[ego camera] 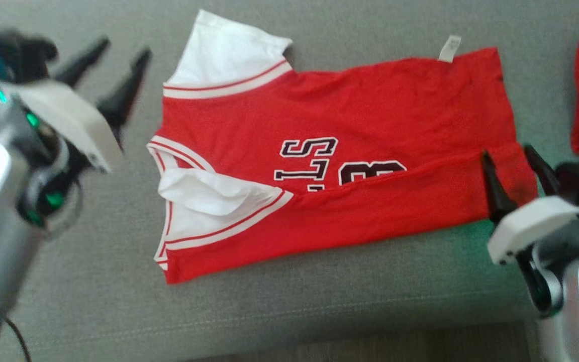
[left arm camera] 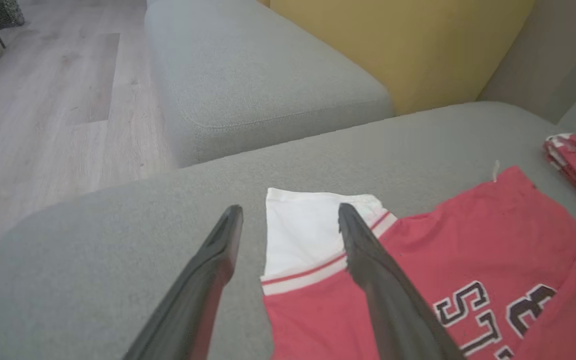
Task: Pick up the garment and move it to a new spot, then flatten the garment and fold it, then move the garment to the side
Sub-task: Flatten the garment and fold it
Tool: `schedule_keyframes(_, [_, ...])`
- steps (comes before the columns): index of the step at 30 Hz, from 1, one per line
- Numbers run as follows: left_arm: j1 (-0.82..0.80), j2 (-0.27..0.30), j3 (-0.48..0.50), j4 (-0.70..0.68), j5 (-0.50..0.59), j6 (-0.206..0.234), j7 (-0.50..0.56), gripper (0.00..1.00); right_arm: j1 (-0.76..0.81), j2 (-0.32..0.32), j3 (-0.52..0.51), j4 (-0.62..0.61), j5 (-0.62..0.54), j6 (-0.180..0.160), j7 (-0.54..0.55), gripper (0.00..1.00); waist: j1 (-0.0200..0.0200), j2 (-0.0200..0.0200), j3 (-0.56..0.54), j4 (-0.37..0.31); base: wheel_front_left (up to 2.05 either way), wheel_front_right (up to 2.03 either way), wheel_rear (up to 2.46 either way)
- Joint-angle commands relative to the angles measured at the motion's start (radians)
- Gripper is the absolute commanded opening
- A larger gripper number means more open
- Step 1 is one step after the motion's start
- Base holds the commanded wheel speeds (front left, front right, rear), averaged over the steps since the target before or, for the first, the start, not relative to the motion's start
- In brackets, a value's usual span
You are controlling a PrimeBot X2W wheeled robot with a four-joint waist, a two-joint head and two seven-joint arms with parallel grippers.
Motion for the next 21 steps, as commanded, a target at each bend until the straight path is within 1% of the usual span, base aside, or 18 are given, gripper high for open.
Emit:
schedule_keyframes(1, [-0.088, 0.060, 0.035, 0.033, 0.018, -0.035, 0.015, 1.00, -0.049, -0.001, 0.042, -0.047, 0.000, 0.000, -0.006, 1.00, 0.0000, 0.0000, 0.061, -0.036, 0.00, 0.00, 0.00])
schedule_keyframes(5, [-0.256, 0.040, -0.002, 0.193, 0.019, -0.089, 0.043, 1.00, -0.086, 0.001, 0.078, -0.055, 0.007, 0.000, -0.018, 1.00, 0.0000, 0.0000, 0.127, -0.064, 0.00, 0.00, 0.00])
schedule_keyframes(8, [-0.348, 0.024, -0.041, 0.294, 0.014, -0.104, 0.046, 1.00, -0.102, 0.001, 0.090, -0.053, 0.016, 0.000, -0.025, 1.00, 0.0000, 0.0000, 0.165, -0.084, 0.00, 0.00, 0.00])
schedule_keyframes(11, [-0.420, 0.022, -0.090, 0.376, 0.021, -0.108, 0.049, 1.00, -0.119, 0.001, 0.092, -0.054, 0.017, 0.000, -0.035, 1.00, 0.0000, 0.0000, 0.201, -0.104, 0.00, 0.00, 0.00])
schedule_keyframes(13, [-0.456, 0.018, -0.122, 0.412, 0.006, -0.109, 0.055, 1.00, -0.130, 0.001, 0.097, -0.054, 0.020, 0.000, -0.041, 1.00, 0.0000, 0.0000, 0.222, -0.117, 0.00, 0.00, 0.00])
schedule_keyframes(17, [-0.517, 0.033, -0.193, 0.479, -0.012, -0.109, 0.081, 1.00, -0.145, 0.001, 0.109, -0.052, 0.031, 0.000, -0.054, 1.00, 0.0000, 0.0000, 0.253, -0.137, 0.00, 0.00, 0.00])
schedule_keyframes(21, [-0.562, 0.042, -0.235, 0.539, -0.017, -0.109, 0.066, 1.00, -0.151, 0.001, 0.109, -0.045, 0.042, 0.000, -0.066, 1.00, 0.0000, 0.0000, 0.275, -0.150, 0.00, 0.00, 0.00])
